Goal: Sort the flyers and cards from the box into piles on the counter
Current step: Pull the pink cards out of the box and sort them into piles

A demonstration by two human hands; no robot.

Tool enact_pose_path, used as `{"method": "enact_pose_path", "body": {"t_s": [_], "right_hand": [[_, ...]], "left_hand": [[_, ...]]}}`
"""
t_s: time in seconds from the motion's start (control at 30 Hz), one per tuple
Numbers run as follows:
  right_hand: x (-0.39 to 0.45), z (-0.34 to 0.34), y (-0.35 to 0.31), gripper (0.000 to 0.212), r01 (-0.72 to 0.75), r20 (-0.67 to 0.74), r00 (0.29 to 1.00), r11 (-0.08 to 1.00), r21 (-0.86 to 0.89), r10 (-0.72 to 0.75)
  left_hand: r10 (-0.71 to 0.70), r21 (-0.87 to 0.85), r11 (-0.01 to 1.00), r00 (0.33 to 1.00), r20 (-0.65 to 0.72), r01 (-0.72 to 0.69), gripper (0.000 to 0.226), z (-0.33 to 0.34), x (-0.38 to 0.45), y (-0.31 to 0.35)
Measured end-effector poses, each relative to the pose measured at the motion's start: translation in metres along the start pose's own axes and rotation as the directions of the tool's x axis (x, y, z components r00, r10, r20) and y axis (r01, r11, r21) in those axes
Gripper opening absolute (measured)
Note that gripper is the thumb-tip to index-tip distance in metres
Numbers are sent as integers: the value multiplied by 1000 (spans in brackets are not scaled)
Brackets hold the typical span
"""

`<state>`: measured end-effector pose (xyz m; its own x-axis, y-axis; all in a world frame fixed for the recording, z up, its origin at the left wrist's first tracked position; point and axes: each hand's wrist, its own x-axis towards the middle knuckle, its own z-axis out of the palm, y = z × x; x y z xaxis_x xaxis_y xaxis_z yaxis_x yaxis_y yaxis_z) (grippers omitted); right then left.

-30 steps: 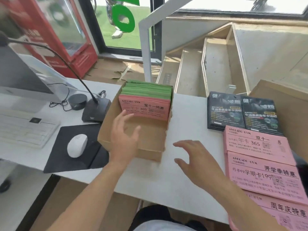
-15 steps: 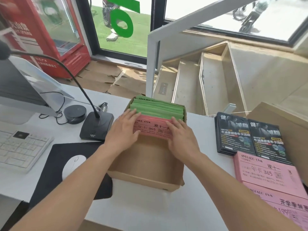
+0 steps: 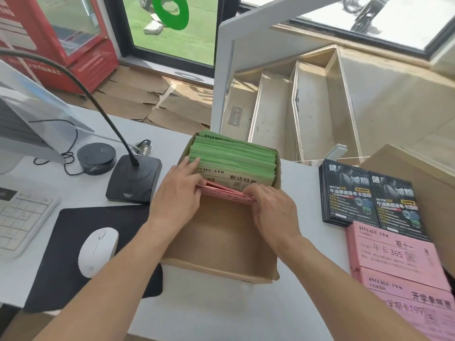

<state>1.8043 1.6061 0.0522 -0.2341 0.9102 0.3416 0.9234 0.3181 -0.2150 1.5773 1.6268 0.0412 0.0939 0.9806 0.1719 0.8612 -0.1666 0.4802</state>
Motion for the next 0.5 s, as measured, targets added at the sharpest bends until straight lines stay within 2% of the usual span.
{"method": "enact_pose_path", "body": {"t_s": [0.23,0.33,0.5], "right_hand": [[-1,-2,0,38,52,-90,995,999,-11,-53],[0,2,1,38,65,-85,994,998,-21,-67],[3,3,1,60,30,8,1000,999,-31,-29]], "left_hand": [[28,63,998,1000,-8,-27,15,2,1,0],[22,64,998,999,-26,-21,18,3,1,0],[49,73,996,995,-82,-43,34,-1,0,4]]}}
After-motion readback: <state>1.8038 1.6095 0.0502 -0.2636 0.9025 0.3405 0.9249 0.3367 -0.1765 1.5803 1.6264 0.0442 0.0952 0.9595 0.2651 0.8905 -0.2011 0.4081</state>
